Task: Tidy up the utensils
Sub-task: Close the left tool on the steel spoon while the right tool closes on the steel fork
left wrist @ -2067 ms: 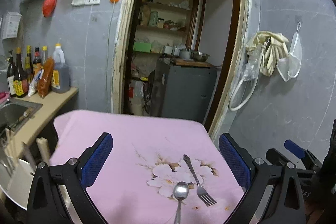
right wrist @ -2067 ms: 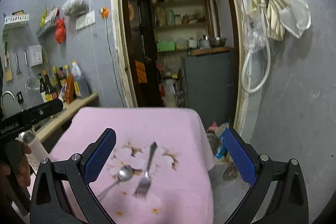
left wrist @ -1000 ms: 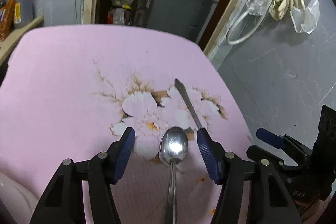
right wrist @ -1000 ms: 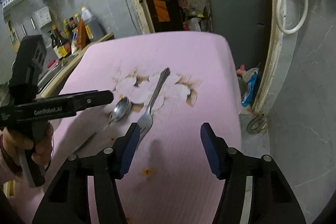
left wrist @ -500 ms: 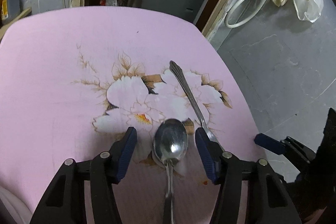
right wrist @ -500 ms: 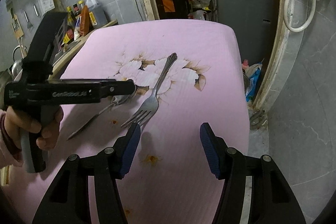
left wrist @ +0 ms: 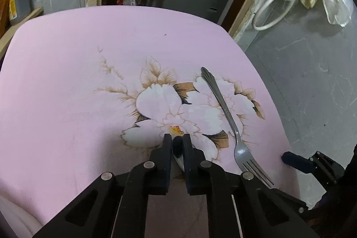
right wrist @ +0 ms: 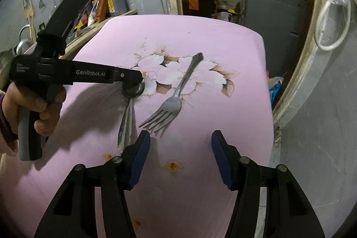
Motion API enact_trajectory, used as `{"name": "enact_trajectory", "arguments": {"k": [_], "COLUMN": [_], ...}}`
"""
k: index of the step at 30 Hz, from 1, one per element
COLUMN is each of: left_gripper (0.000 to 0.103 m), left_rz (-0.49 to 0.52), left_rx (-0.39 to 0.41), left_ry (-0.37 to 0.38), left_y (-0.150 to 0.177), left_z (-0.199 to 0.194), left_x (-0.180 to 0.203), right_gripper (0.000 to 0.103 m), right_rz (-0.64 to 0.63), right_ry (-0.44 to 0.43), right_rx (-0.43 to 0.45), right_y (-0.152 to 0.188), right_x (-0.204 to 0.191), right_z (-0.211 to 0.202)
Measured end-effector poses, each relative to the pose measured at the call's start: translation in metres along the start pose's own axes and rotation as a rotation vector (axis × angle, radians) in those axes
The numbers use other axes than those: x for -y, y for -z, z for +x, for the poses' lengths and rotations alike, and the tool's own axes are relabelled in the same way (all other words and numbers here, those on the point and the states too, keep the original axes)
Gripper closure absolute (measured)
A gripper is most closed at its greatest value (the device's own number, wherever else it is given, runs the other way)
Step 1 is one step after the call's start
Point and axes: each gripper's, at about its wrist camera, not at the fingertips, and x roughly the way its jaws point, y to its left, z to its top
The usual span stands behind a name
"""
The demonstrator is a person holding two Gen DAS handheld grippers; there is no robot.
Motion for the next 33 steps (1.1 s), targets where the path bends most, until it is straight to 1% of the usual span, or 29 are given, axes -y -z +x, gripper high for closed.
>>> {"name": "enact_trajectory", "arguments": {"k": [2,3,8,11,14,16,18,20,25,27,31,33], "left_gripper": [0.097,0.098,0.098,0.099,0.098,0.098,0.098,0.098,0.098,0.098,0.098,0.099], "left_rz": [-0.005,-0.007,0.001,0.009,0.017,0.010,0.005,0.000,-0.008,-0.014,-0.028,-0.033], "left_rx": [0.015,0.024,0.050,0.046,0.023,0.020,0.023,0.025,0.030,0.033,0.042,0.052], "left_ry": [0.004,0.002,-0.026,-0.042,-0.049,-0.043,-0.045,-0.047,-0.053,-0.057,-0.062,-0.063], "left_y": [0.002,0.002,0.003,0.003,0.004,0.005,0.006,0.006,0.008,0.009,0.011,0.012], "left_z": [-0.005,-0.007,-0.019,-0.023,-0.020,-0.020,-0.021,-0.021,-0.021,-0.023,-0.026,-0.028], "left_x": [-0.002,-0.003,-0.007,-0.011,-0.016,-0.020,-0.024,-0.025,-0.025,-0.027,-0.029,-0.028], "right_gripper": [0.055,0.057,0.058,0.058,0.058,0.059,0.065,0.068,0.080,0.088,0.095,0.098], "right_rz": [-0.021,-0.032,-0.090,-0.147,-0.215,-0.252,-0.278,-0.310,-0.379,-0.414,-0.460,-0.464], "right_ry": [-0.001,0.001,-0.003,-0.001,0.002,-0.001,-0.011,-0.013,-0.020,-0.024,-0.022,-0.023], "right_rx": [-0.002,-0.003,-0.007,-0.008,-0.008,-0.007,-0.004,-0.001,0.009,0.013,0.037,0.067], "right_y": [-0.003,-0.004,-0.012,-0.017,-0.022,-0.026,-0.028,-0.028,-0.032,-0.033,-0.036,-0.039], "right_x": [-0.004,-0.006,-0.017,-0.026,-0.034,-0.038,-0.040,-0.044,-0.050,-0.055,-0.062,-0.063], "right_z": [0.001,0.001,0.005,0.007,0.010,0.011,0.010,0.009,0.009,0.009,0.008,0.001]}}
